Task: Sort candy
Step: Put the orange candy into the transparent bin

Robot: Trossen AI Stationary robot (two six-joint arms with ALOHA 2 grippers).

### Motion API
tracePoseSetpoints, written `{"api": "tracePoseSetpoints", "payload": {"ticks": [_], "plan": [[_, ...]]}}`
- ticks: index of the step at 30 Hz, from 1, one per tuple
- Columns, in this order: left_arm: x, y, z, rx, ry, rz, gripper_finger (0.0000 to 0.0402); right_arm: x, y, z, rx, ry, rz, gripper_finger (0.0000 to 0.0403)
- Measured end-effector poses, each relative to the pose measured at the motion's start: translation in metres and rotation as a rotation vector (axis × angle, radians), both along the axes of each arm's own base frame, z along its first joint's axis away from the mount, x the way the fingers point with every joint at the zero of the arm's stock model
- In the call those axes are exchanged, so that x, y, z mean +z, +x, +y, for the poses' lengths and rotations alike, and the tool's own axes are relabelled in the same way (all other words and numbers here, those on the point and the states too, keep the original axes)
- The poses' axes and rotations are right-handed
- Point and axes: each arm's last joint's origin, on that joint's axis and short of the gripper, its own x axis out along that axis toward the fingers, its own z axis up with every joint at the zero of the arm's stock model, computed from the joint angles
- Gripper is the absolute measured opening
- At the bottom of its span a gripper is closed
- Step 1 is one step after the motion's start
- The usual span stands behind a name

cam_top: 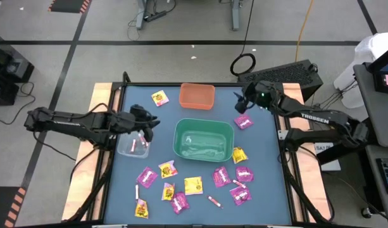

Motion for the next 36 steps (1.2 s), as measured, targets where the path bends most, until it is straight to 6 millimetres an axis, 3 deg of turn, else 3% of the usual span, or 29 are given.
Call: {"api": "tracePoseSetpoints", "payload": {"ticks": [8, 13, 20, 28, 32, 36], "plan": [[-0.014, 0.04, -0.012, -0.08, 0.133, 0.007, 0.0128, -0.025, -0.024, -0.045, -0.216, 0.095, 0.109, 0.0235], [-0.014, 0.056, -0.013, -0.108, 0.203, -0.053, 0.0128, -0.045, -0.039, -0.061, -0.345, 0.231, 0.147, 0.0235], [-0.023, 0.066, -0.014, -0.13, 0.243, -0.026, 0.0128, -0.07, -0.05, -0.071, -0.44, 0.374, 0.227, 0.0235], [-0.04, 0.08, -0.018, -0.206, 0.182, 0.009, 0.0128, -0.071, -0.048, -0.073, -0.45, 0.37, 0.2, 0.0233], [-0.044, 0.083, -0.018, -0.22, 0.174, 0.007, 0.0128, -0.073, -0.044, -0.069, -0.438, 0.458, 0.142, 0.0228], [-0.044, 0.084, -0.018, -0.217, 0.174, 0.0, 0.0128, -0.075, -0.039, -0.06, -0.539, 0.435, 0.193, 0.0216]]}}
